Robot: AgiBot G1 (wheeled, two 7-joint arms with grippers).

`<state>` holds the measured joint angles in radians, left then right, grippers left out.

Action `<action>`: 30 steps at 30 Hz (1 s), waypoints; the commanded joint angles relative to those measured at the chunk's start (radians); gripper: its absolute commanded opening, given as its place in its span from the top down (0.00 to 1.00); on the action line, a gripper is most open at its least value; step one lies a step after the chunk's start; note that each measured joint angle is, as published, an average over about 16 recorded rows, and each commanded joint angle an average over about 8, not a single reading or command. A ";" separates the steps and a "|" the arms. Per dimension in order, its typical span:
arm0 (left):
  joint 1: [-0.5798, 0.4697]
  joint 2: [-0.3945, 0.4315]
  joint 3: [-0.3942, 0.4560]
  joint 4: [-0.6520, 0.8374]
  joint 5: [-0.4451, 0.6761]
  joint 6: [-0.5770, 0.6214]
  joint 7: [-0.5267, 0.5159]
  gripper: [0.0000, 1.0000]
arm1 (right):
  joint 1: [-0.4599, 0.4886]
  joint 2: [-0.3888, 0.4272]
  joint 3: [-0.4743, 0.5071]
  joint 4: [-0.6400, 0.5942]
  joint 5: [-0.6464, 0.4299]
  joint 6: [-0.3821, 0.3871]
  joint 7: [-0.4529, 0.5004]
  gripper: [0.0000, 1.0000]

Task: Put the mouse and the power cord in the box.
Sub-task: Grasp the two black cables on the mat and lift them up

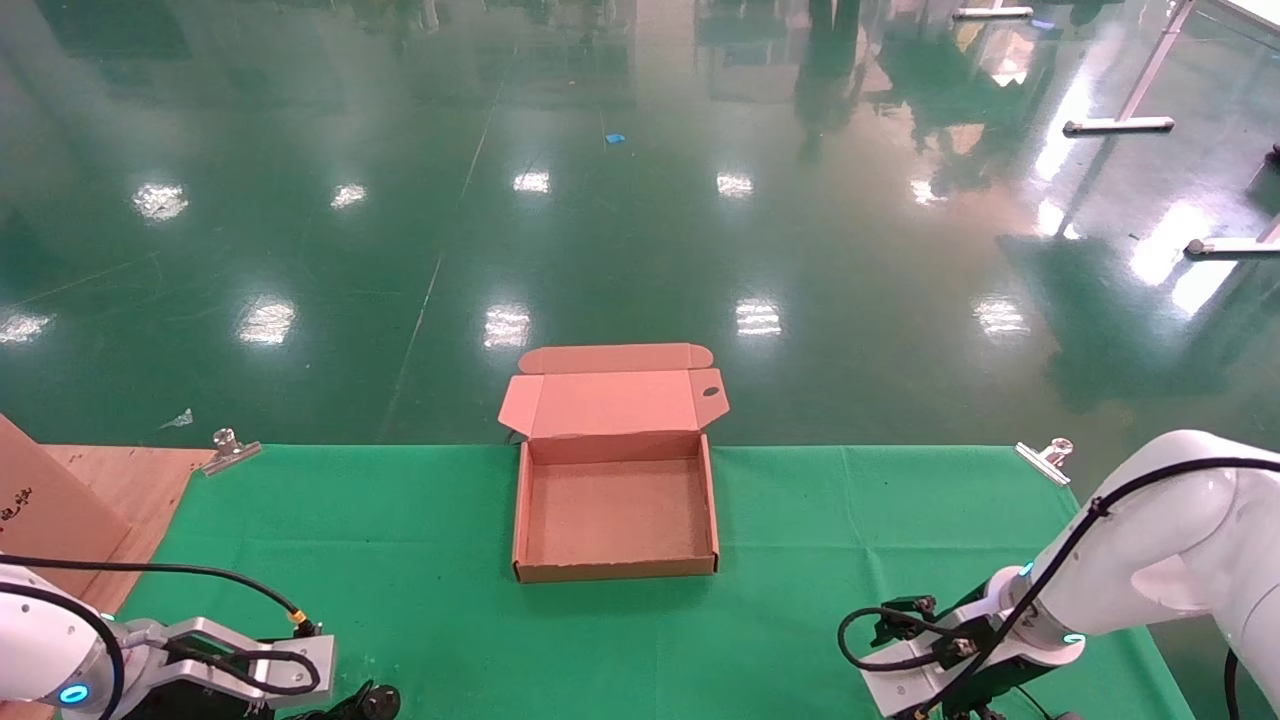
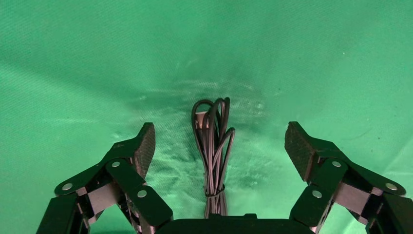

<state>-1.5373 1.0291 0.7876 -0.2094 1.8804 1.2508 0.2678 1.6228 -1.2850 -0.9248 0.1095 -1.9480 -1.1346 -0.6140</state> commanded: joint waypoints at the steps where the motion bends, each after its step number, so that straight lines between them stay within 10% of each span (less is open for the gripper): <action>1: -0.005 0.002 0.000 0.014 0.001 -0.002 0.010 1.00 | 0.005 -0.003 0.001 -0.014 0.001 0.002 -0.009 1.00; 30: -0.026 0.020 0.001 0.124 0.001 -0.001 0.076 1.00 | 0.021 -0.016 0.004 -0.087 0.006 0.012 -0.062 1.00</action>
<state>-1.5638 1.0497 0.7891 -0.0859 1.8823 1.2504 0.3437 1.6447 -1.3007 -0.9198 0.0225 -1.9410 -1.1248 -0.6759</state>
